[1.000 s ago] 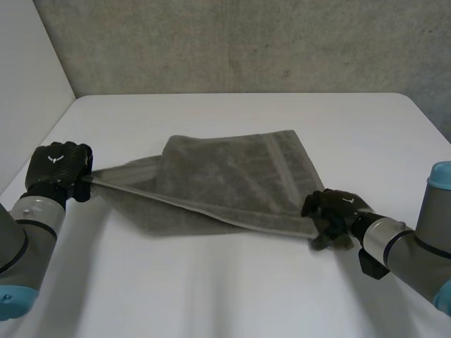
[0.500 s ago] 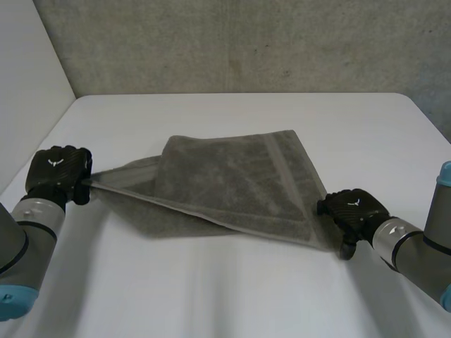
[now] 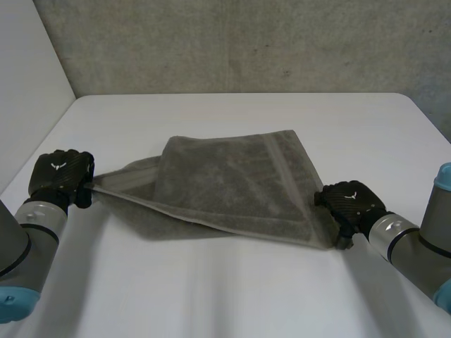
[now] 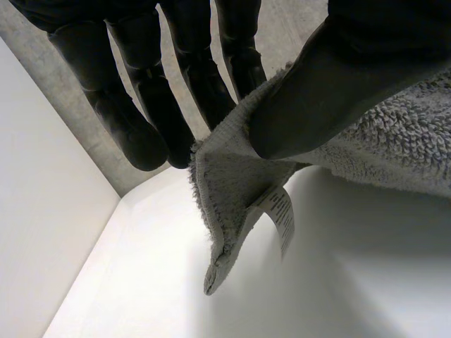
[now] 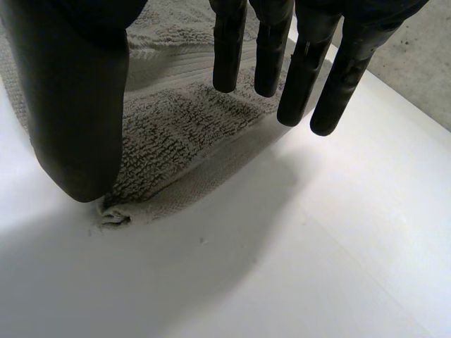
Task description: Fold the towel.
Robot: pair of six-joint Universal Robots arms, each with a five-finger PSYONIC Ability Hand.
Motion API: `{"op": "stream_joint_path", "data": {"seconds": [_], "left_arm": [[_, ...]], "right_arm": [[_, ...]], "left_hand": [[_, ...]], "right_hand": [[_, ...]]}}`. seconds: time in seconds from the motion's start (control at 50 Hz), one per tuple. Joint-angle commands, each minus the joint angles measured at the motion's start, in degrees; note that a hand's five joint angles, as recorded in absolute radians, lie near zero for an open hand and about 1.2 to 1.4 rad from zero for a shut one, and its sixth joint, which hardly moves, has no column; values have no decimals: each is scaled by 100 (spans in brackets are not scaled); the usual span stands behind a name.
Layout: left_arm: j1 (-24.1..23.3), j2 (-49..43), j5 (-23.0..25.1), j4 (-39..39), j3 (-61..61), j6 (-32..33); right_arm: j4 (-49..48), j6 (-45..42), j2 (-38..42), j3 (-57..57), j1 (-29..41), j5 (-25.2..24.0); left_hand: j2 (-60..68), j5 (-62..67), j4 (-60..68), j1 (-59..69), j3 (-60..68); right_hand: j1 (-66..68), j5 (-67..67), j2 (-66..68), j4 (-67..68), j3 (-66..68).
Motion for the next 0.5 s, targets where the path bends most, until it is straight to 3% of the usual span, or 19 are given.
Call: {"op": "stream_joint_path", "data": {"seconds": [0.02,0.5], "left_arm": [[-1,-21,2,0,-5,6],[-9,-65,2,0,4,6]], "right_arm": [[-26,-3,161,-64,32,2],[-369,14,214,-125,49,10]], "left_hand": [[-585,-1428,-670,-272,-850],[-585,-1428,-670,-272,-850]], "right_hand": [[198,29,179,117,121],[618,449,599,537,541]]}}
